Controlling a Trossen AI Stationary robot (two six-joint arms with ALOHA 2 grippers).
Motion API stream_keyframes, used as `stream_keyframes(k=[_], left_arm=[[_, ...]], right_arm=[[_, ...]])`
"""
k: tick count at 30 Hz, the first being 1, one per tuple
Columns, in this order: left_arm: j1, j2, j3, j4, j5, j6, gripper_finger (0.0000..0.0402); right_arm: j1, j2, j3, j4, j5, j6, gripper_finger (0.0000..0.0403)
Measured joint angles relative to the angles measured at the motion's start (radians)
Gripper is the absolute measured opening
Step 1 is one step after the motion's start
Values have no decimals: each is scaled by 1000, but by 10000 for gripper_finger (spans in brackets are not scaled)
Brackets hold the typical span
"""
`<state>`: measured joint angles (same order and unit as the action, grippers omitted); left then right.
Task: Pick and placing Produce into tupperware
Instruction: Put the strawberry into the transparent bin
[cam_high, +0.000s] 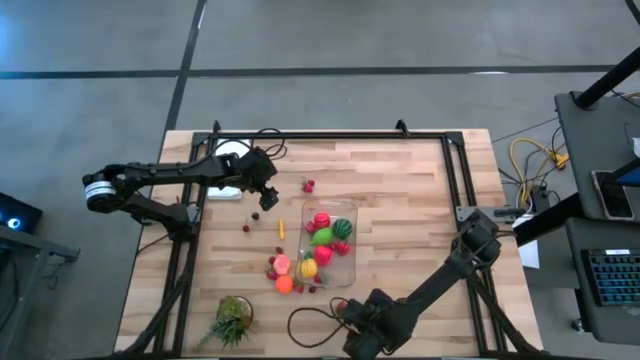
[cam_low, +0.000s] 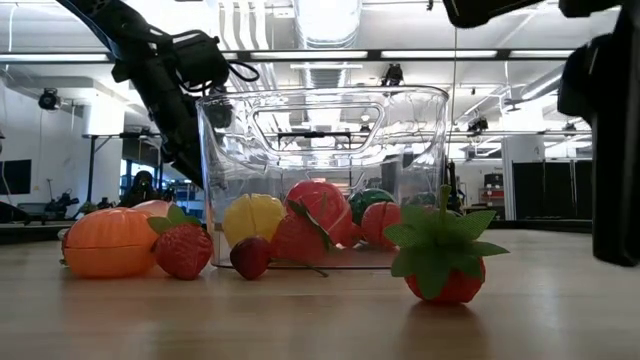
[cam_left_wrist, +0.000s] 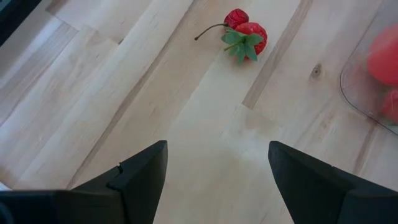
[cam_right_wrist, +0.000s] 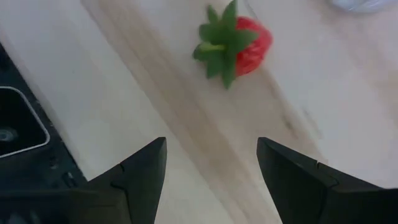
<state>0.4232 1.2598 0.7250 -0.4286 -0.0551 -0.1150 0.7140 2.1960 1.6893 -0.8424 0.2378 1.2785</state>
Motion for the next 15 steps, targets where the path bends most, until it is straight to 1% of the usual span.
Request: stream_keyframes(k=[3,7,15], left_arm=[[0,0,0,1,0,0,265],[0,0,0,2,0,0,265],[0,0,0,1,0,0,265]], right_arm=[[-3,0,5,-43,43,-30,242],[-14,0,7,-37,109,-66,242],[-84,0,8,-34,115,-78,242]])
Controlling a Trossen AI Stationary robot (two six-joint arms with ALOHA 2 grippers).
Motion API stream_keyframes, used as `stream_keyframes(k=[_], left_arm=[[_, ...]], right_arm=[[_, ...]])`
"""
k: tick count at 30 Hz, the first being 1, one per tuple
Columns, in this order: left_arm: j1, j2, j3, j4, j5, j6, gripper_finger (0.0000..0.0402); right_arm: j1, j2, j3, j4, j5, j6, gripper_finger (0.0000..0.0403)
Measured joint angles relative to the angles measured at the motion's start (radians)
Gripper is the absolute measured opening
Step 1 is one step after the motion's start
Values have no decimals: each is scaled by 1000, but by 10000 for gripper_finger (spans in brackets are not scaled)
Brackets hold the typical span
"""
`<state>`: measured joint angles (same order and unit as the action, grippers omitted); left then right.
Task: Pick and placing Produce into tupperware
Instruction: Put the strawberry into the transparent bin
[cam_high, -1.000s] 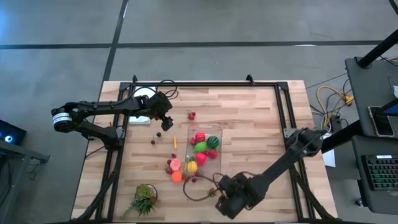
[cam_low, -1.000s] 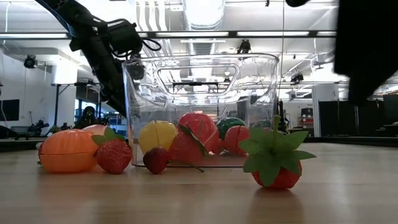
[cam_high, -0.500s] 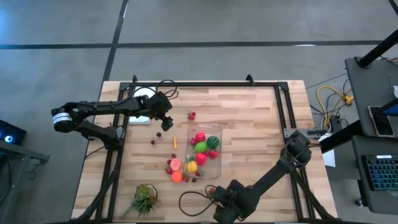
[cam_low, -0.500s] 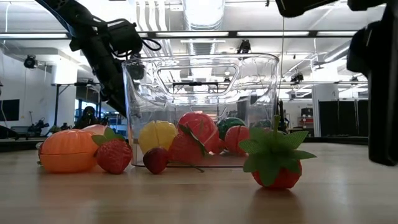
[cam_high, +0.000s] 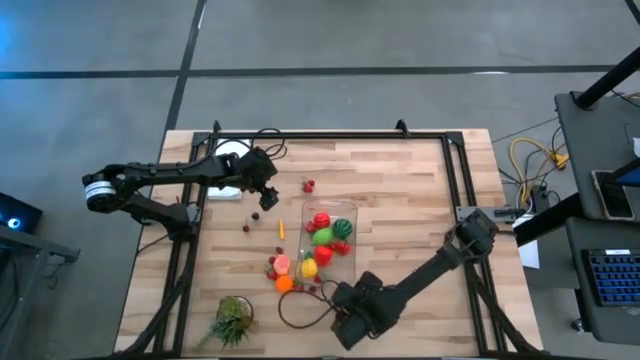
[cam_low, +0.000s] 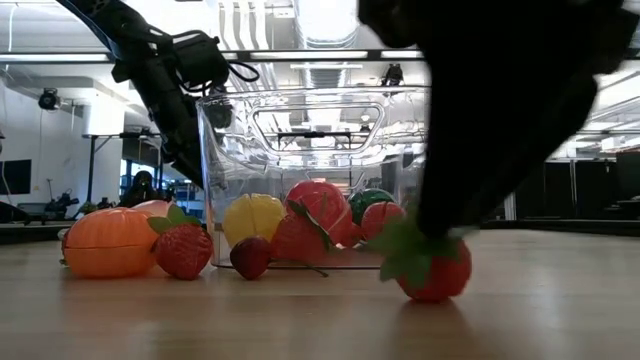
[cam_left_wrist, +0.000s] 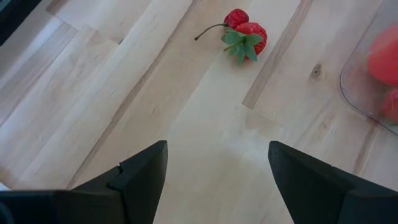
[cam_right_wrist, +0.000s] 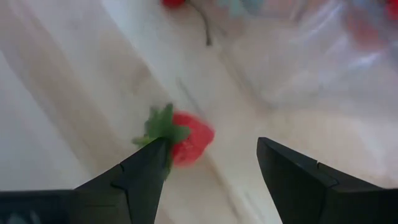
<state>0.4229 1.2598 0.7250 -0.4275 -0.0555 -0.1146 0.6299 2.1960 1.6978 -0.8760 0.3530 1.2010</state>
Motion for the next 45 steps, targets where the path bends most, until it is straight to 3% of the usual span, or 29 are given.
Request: stream_keyframes(k=[11,16,34,42,45], left_arm=[[0,0,0,0,0,0,265],[0,0,0,0,0,0,265],[0,0,-1,-9,0,-10,265],[0,0,-1,-9,5,-16,265],[0,0,-1,-10,48,-95,265]], right_arm=[[-28,0,-1,52,-29,-12,242],[-28,0,6,53,-115,210,242],[11,-1,17,131,-128,1085,242],[-8,-11,31,39,-117,1061,242],[-16,-11,31,33,-117,1025,242]])
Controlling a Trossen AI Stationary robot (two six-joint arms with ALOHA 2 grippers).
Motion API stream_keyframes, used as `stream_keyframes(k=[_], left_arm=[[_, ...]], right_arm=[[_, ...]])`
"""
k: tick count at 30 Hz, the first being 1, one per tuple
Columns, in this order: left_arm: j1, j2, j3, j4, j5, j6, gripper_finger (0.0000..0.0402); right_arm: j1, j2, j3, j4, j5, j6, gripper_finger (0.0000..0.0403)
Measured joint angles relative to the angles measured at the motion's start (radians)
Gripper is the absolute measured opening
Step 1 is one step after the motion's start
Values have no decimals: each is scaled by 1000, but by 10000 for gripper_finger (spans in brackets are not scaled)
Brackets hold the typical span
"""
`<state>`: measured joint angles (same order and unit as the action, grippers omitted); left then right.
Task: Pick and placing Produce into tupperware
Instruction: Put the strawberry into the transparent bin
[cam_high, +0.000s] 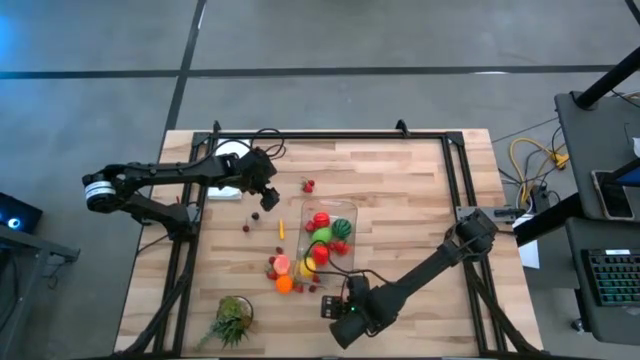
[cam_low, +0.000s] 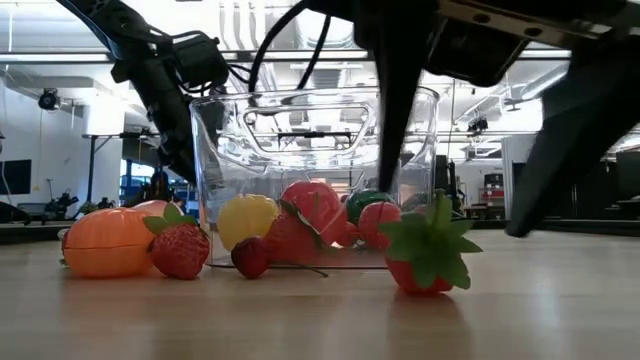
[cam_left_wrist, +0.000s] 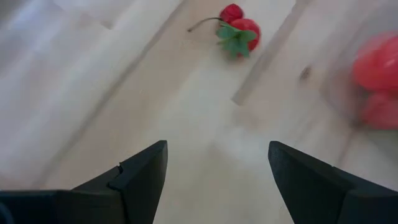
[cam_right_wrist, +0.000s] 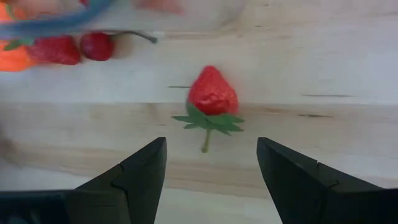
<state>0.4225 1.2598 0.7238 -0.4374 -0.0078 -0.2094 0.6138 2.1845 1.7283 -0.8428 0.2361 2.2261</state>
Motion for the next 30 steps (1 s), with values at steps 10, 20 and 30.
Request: stream_keyframes(k=[10,20,30], left_arm=[[0,-9,15,-22,47,-20,265],[0,-19,15,-15,47,-17,265],[1,-19,15,-15,55,-10,265]], right_arm=[[-4,2,0,-20,27,-49,242],[-47,4,-2,-14,23,-131,242],[-91,30,-3,-15,-81,-229,242]])
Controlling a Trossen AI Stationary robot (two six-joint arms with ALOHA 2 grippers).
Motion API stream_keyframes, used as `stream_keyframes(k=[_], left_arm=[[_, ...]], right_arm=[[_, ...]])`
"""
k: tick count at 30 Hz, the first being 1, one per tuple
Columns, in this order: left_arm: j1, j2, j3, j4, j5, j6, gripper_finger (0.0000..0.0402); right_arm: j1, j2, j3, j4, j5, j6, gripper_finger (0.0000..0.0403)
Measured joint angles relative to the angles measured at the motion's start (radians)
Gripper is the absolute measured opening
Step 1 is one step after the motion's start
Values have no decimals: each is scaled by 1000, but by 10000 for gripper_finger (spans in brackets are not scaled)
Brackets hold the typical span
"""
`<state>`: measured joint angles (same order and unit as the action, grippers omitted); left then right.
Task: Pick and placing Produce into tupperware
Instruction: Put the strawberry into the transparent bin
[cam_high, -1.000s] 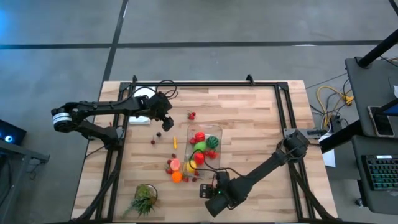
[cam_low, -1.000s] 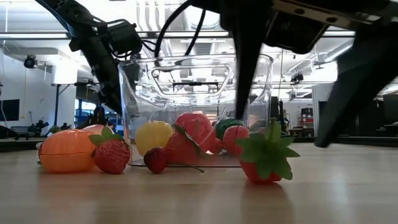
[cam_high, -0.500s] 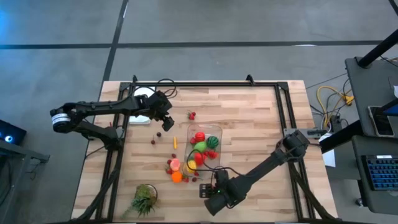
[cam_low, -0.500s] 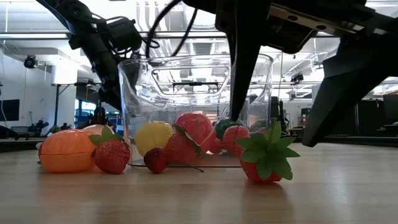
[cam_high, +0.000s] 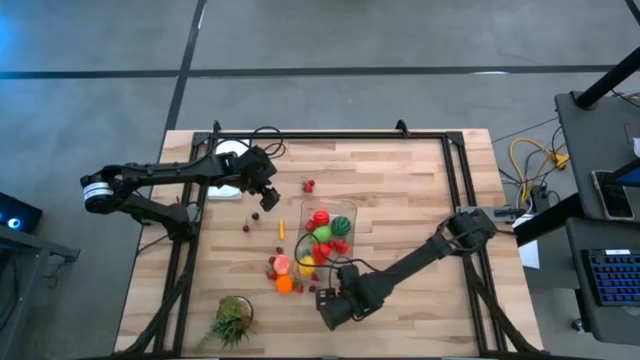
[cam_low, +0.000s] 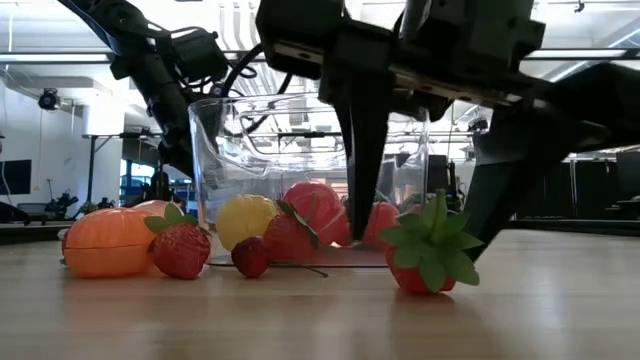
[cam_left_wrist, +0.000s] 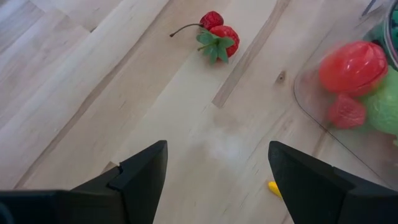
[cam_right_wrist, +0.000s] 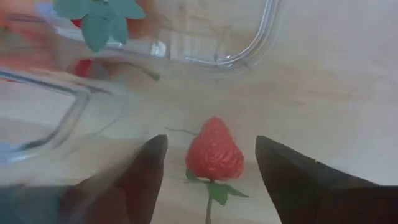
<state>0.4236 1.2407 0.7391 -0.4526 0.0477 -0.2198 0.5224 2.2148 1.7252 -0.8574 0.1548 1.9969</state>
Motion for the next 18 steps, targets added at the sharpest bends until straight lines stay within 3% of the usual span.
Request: stream_keyframes(k=[18], left_arm=[[0,0,-4,0,2,45,265]], right_arm=[[1,-6,2,-1,-25,-34,242]])
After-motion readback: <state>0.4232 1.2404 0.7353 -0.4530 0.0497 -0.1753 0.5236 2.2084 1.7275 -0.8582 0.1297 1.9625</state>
